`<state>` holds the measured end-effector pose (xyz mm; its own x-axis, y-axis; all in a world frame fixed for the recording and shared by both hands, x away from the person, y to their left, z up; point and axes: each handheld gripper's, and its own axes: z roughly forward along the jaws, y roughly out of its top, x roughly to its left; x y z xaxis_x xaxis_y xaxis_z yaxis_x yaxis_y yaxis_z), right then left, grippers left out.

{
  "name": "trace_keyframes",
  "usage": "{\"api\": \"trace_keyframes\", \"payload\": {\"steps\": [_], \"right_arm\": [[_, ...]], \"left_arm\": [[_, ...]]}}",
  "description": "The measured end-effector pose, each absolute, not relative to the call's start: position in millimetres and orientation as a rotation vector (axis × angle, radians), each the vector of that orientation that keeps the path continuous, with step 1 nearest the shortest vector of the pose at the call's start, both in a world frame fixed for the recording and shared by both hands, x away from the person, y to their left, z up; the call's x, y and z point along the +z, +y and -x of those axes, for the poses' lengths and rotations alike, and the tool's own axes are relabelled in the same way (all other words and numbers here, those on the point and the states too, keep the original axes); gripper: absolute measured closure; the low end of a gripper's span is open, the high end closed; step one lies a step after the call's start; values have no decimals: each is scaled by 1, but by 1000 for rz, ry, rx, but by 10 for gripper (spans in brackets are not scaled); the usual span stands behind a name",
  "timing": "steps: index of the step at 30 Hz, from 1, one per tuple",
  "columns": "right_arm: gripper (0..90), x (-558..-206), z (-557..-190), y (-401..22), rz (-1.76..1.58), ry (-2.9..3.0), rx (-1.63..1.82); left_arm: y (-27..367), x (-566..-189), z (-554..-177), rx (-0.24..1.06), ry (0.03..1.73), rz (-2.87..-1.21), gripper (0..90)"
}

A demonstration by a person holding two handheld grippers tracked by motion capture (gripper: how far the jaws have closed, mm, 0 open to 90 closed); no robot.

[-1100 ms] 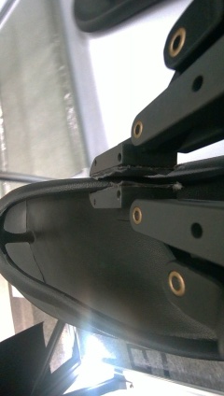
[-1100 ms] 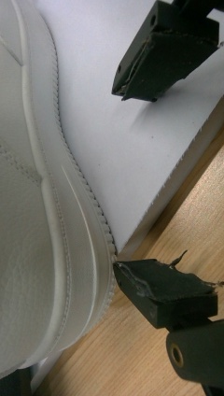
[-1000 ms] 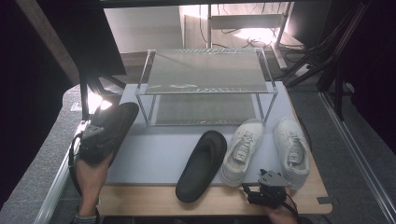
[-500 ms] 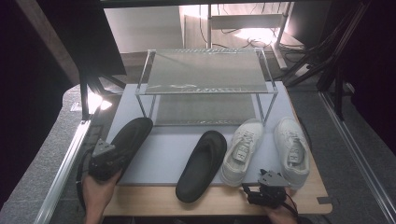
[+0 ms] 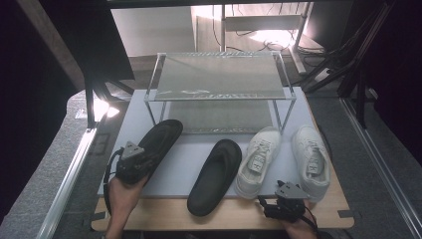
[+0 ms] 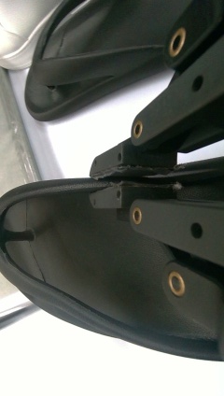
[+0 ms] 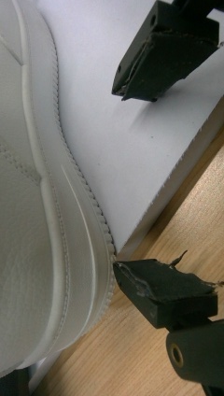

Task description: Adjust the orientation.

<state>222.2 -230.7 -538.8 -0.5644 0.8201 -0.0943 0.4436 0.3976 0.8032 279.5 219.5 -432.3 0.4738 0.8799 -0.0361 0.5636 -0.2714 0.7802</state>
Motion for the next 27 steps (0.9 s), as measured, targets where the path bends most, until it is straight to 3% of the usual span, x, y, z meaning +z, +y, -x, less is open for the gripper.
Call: {"api": "trace_keyframes", "payload": {"steps": [27], "right_arm": [[137,-539,-222,-231,-1066,2181,1033]], "left_arm": [[169,-455,-362,537,1280,-1897,843]]}}
